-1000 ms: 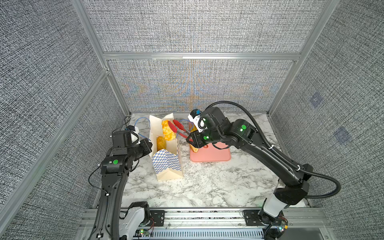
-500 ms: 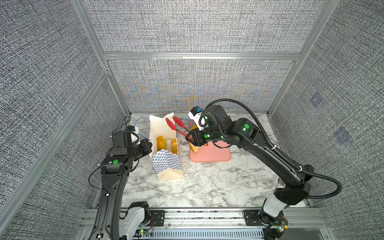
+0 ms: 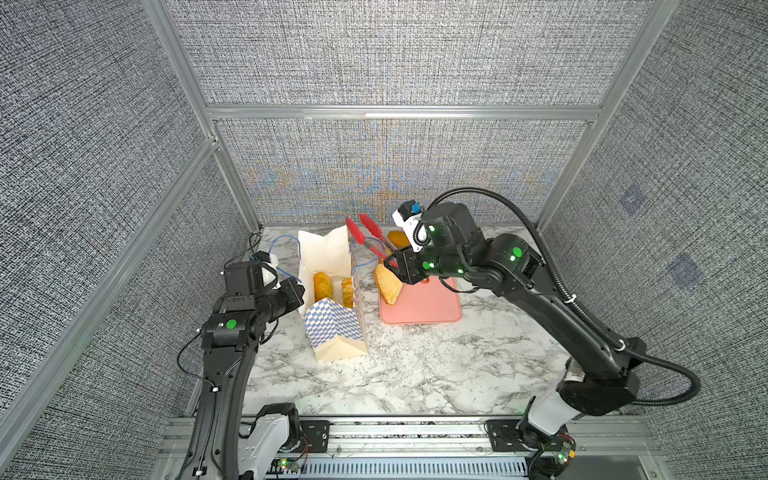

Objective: Place the fake bread into the paper bag
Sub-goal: 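Withdraw the empty tongs from the bag back over the tray with the right gripper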

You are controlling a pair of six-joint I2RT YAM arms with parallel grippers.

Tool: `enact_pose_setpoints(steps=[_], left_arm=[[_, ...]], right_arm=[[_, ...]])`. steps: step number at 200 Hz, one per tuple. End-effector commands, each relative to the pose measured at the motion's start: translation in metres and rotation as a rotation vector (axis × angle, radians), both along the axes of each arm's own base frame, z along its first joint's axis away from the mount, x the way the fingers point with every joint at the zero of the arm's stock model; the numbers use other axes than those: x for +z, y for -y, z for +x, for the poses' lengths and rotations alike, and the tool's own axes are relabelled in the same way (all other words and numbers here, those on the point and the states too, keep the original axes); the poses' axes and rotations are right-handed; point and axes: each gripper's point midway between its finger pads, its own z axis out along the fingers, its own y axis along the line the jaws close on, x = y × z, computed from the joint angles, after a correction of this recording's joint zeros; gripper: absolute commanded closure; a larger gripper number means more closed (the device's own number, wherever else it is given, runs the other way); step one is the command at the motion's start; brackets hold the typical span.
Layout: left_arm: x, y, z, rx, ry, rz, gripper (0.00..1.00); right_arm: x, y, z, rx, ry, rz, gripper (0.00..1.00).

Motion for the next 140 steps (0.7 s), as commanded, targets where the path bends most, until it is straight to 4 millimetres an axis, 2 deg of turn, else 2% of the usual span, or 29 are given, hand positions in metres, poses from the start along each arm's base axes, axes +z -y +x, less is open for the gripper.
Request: enact_pose_setpoints(steps=[1,40,78,118,140], left_arm=[[0.002,0.000,0.001,-0.005,0.007,0.002,1.00],[0.003,0.000,0.002,-0.004,0.008,0.002,1.00],[0.003,0.000,0.003,-0.005,0.009,0.001,1.00],[0.004,0.001,0.003,-0.008,0.012,0.000,1.00],[0.003,0.001,0.003,-0.006,0.007,0.000,1.00]], right_arm=[[0.010,0.007,0.007,-0.026,0.041,0.026,0.55],[0.006,0.027,0.012,-0.073,0.029,0.039,0.54],[0.000,0.057,0.019,-0.129,-0.010,0.091,0.54],[-0.021,0.087,0.027,-0.190,-0.076,0.120,0.53],[-0.036,0.097,0.030,-0.211,-0.122,0.139,0.53]])
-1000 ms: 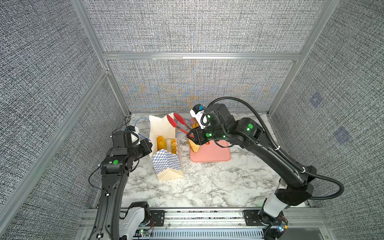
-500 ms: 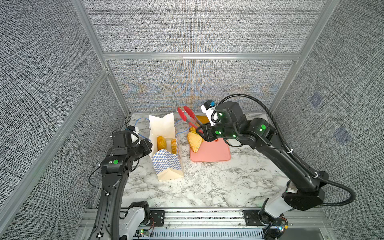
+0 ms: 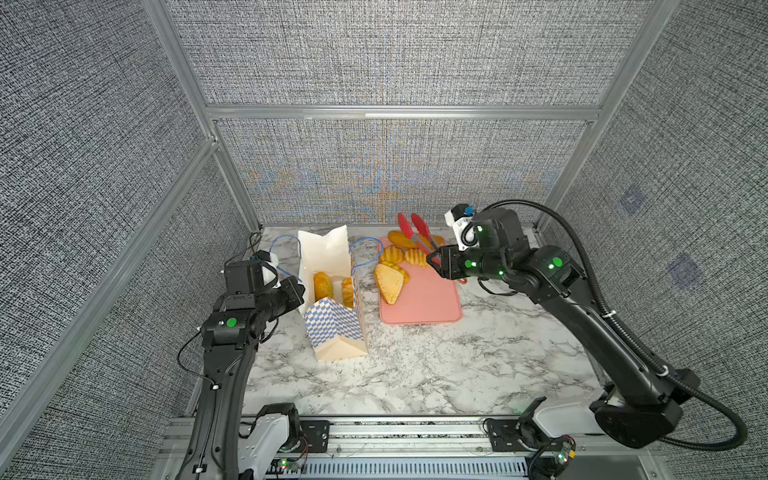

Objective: Place the fake bread into the paper bag
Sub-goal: 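Withdraw the empty tongs from the bag back over the tray with the right gripper, then lower the open tongs around the triangular toast on the tray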

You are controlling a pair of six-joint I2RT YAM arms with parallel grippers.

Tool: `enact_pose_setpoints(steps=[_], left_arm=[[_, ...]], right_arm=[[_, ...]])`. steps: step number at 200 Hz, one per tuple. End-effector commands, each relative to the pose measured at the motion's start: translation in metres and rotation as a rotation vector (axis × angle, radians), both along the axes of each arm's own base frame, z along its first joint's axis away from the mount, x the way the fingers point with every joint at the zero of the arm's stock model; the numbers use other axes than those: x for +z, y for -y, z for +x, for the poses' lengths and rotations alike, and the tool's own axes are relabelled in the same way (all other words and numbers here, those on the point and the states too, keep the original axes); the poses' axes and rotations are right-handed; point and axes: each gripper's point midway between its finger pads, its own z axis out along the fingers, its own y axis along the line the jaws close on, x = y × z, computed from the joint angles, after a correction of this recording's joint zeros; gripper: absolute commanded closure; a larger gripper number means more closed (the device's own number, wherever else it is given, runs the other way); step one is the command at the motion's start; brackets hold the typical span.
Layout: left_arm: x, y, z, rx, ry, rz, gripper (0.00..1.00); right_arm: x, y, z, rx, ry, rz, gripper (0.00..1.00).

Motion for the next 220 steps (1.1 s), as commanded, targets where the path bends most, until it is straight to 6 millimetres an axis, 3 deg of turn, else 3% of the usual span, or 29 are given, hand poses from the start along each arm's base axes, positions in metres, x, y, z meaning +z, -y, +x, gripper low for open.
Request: enact_pose_setpoints(steps=[1,90,154,220], left_arm=[[0.003,0.000,0.001,-0.005,0.010,0.002,1.00],[0.001,0.000,0.001,-0.003,0.006,0.005,1.00],[0.000,-0.001,0.000,0.000,0.004,0.011,1.00],[-0.001,-0.001,0.000,0.000,0.003,0.011,1.00]], right_arm=[[0.003,-0.001,0.003,0.006,-0.008,0.080,0.53],[-0.068,0.015,0.016,-0.044,-0.180,0.132,0.52],[-0.128,0.011,0.018,-0.056,-0.313,0.146,0.53],[-0.167,0.006,0.016,-0.059,-0.406,0.146,0.52]])
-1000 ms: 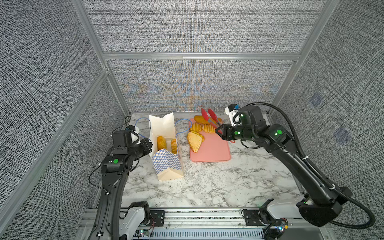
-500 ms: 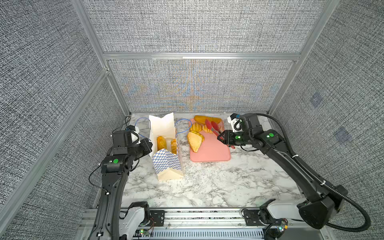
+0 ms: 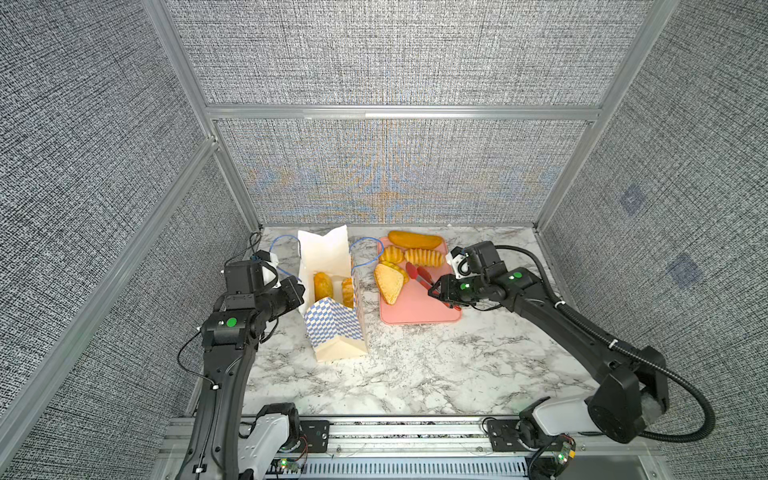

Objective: Place the fake bread into the paper bag
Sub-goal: 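Lower the open tongs around the triangular toast on the tray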

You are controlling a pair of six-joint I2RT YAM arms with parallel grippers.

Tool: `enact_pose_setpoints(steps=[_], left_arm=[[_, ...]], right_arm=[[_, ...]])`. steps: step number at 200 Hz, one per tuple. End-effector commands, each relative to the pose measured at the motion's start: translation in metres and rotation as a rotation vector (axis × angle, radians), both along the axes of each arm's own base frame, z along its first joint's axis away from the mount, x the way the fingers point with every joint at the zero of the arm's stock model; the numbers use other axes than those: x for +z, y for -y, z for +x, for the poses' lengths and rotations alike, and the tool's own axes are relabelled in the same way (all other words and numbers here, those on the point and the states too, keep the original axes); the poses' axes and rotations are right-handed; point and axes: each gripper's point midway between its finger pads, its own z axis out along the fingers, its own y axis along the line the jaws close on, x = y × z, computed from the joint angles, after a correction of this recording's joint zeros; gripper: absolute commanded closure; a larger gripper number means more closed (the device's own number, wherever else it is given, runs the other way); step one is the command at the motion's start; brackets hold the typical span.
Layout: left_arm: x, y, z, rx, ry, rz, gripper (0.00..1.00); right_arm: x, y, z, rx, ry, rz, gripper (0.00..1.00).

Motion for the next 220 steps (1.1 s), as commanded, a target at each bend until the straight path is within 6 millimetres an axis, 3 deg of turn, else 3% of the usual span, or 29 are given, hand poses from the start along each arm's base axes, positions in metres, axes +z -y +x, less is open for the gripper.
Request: enact_pose_setpoints(steps=[1,100,220], left_arm=[[-0.001,-0.001,0.000,-0.002,0.002,0.008,1.00],[-0.001,-0.001,0.000,-0.002,0.000,0.010,1.00],[-0.002,-0.002,-0.001,0.004,-0.002,0.016,1.00]], right_arm=[[0.001,-0.008,0.005,0.006,0.018,0.046,0.52],[-0.028,-0.017,0.003,0.012,-0.048,0.091,0.50],[-0.044,-0.033,0.010,0.037,-0.086,0.149,0.49]])
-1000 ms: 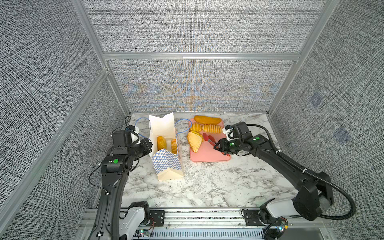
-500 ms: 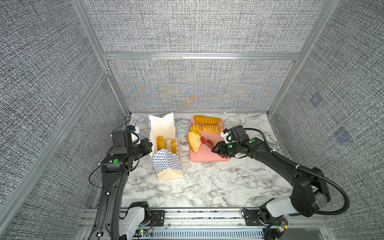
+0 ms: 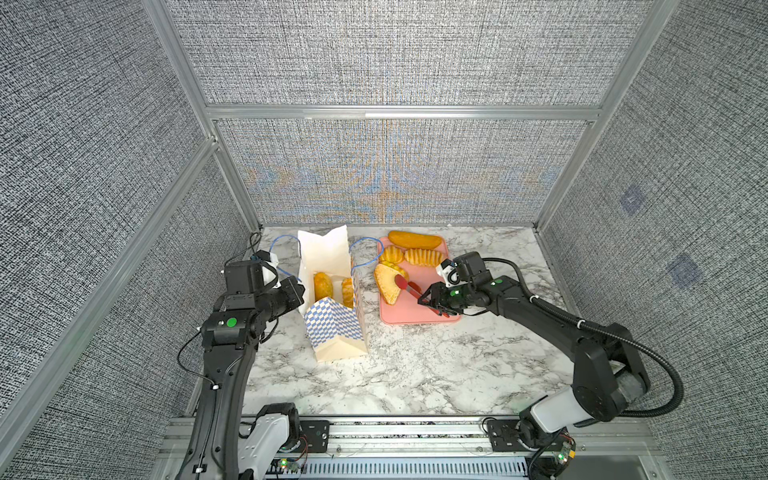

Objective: Place the fake bread into the paper bag
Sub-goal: 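Lower the open tongs around the triangular toast on the tray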

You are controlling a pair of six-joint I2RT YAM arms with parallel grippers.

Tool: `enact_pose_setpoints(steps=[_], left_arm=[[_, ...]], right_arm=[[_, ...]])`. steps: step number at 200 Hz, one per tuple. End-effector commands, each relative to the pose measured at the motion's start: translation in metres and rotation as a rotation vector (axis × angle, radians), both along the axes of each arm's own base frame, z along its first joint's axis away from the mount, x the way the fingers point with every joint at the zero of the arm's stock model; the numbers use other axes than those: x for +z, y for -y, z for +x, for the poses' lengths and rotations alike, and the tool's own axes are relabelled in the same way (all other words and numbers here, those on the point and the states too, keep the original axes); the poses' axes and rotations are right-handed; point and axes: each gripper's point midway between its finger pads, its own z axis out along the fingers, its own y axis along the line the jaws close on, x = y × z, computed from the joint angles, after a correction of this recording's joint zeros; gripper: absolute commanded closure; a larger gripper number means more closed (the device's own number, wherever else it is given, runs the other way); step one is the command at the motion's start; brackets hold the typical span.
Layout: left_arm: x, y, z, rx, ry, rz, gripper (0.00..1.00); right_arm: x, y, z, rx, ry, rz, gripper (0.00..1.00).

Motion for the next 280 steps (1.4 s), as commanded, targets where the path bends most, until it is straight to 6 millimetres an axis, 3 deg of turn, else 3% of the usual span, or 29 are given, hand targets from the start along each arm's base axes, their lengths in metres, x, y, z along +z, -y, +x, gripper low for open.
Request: enact_pose_setpoints(steps=[1,204,280], left_arm=[[-0.001,-0.002,-0.001,0.004,-0.002,0.013,1.00],[0.000,-0.003,-0.002,0.002,-0.009,0.025,0.99],[0.001,-0.003,-0.002,0.002,-0.008,0.025,1.00]], right_arm=[[0.006,-0.008,0.004,0.019,0.026,0.043,0.49],[-0.012,-0.023,0.011,0.031,-0.001,0.114,0.50],[-0.011,-0.017,0.009,0.015,0.007,0.095,0.65]])
